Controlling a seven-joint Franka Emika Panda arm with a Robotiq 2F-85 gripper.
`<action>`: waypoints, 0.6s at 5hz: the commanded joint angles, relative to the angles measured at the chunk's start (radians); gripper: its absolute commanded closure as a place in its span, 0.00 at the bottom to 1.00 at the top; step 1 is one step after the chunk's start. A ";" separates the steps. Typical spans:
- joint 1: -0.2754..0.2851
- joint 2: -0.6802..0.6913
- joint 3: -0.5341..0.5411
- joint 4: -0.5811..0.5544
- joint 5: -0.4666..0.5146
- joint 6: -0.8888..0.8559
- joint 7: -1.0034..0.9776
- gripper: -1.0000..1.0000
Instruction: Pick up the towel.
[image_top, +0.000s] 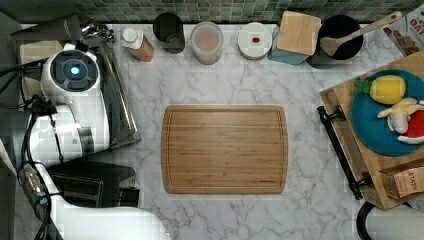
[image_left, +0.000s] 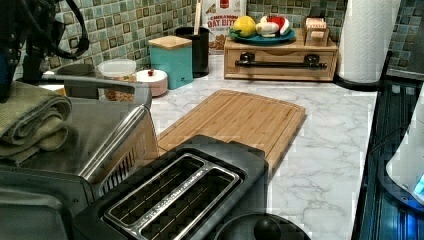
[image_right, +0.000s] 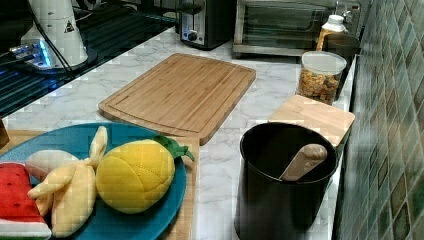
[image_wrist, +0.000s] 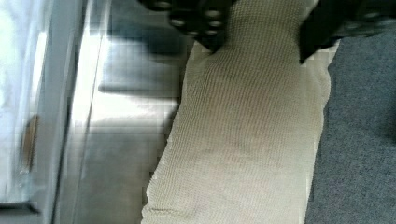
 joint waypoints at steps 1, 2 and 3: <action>0.012 -0.035 -0.036 0.079 -0.052 0.016 0.113 1.00; -0.011 -0.080 -0.041 0.052 -0.031 0.034 0.108 1.00; -0.056 -0.192 -0.050 -0.031 0.009 0.079 0.040 1.00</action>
